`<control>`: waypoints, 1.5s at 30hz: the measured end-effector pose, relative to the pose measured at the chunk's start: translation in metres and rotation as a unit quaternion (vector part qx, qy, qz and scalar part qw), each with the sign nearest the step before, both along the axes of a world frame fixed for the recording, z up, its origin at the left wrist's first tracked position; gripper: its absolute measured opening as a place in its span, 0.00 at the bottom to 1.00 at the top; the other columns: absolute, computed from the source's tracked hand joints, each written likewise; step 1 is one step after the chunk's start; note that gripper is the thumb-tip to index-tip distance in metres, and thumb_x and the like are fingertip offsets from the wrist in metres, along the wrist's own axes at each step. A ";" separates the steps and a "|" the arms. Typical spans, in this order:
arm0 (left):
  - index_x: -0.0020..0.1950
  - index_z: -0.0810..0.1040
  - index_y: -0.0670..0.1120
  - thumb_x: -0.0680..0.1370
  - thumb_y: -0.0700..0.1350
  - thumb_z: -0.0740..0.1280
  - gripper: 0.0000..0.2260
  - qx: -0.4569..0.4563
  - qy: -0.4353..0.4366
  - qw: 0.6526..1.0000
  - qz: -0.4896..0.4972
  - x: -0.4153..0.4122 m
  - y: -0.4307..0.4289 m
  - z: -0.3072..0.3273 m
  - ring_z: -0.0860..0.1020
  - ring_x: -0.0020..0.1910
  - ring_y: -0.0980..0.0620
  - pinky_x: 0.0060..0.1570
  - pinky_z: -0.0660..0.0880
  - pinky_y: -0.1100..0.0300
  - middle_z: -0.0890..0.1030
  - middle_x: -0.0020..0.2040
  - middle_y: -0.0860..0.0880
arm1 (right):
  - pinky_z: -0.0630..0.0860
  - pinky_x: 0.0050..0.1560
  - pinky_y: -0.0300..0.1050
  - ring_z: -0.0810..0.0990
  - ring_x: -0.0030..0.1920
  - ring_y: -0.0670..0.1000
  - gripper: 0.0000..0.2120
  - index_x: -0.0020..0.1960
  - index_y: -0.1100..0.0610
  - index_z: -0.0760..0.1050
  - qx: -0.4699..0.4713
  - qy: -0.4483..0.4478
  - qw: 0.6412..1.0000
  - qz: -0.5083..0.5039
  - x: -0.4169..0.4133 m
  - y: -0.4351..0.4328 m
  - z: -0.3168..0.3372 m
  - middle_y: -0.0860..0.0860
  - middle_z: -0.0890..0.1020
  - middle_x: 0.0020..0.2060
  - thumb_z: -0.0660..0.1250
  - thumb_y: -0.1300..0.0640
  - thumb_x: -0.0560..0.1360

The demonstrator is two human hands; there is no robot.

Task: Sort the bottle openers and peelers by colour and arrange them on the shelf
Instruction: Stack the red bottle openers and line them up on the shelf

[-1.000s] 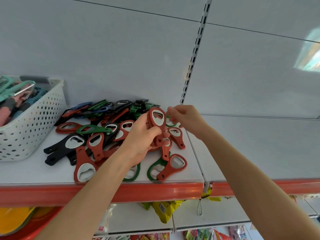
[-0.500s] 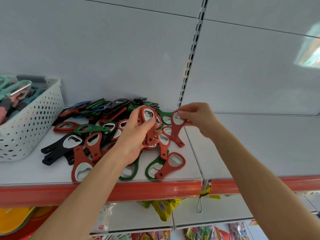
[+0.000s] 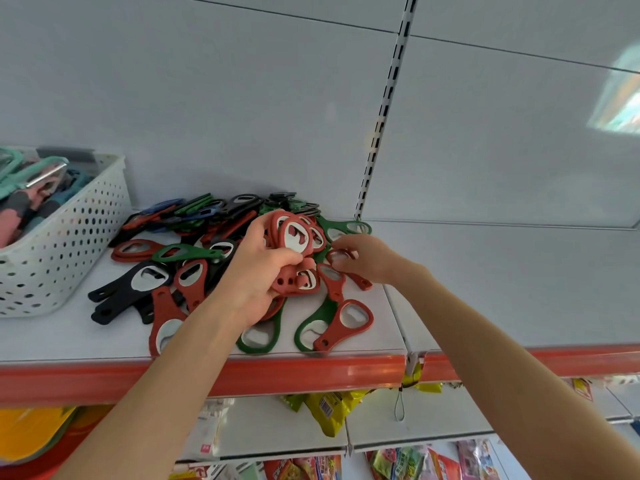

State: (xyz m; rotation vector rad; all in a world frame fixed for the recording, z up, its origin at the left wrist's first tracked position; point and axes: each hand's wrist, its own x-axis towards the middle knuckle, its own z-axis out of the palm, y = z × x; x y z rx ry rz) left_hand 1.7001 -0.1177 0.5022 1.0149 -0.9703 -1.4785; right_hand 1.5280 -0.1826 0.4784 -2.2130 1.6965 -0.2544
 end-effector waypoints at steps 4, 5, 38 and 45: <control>0.55 0.71 0.54 0.74 0.27 0.60 0.22 0.010 0.012 1.000 -0.011 0.004 0.000 -0.002 0.80 0.33 0.51 0.31 0.75 0.59 0.81 0.45 0.39 | 0.70 0.51 0.41 0.77 0.50 0.53 0.15 0.58 0.59 0.76 -0.015 -0.076 0.994 -0.078 -0.012 -0.004 -0.001 0.55 0.79 0.48 0.69 0.58 0.72; 0.55 0.71 0.54 0.74 0.28 0.60 0.22 0.011 0.013 1.000 -0.011 0.004 0.000 -0.002 0.80 0.34 0.50 0.31 0.75 0.59 0.81 0.45 0.39 | 0.70 0.47 0.40 0.76 0.45 0.52 0.14 0.56 0.60 0.77 -0.019 -0.086 0.991 -0.098 -0.017 -0.005 0.000 0.54 0.78 0.44 0.70 0.59 0.72; 0.60 0.70 0.43 0.76 0.32 0.58 0.14 0.036 0.039 0.998 -0.035 0.010 -0.005 -0.007 0.81 0.34 0.49 0.33 0.79 0.55 0.79 0.41 0.40 | 0.70 0.54 0.44 0.76 0.52 0.52 0.21 0.59 0.59 0.75 0.007 -0.088 0.994 -0.061 -0.005 0.029 0.003 0.52 0.78 0.50 0.72 0.51 0.70; 0.64 0.69 0.52 0.77 0.45 0.65 0.16 0.028 -0.003 0.998 -0.061 0.008 -0.005 -0.004 0.82 0.38 0.48 0.33 0.78 0.55 0.80 0.45 0.45 | 0.79 0.35 0.34 0.80 0.28 0.43 0.05 0.46 0.66 0.76 0.039 -0.499 0.853 -0.150 -0.017 0.030 0.039 0.55 0.79 0.35 0.68 0.68 0.71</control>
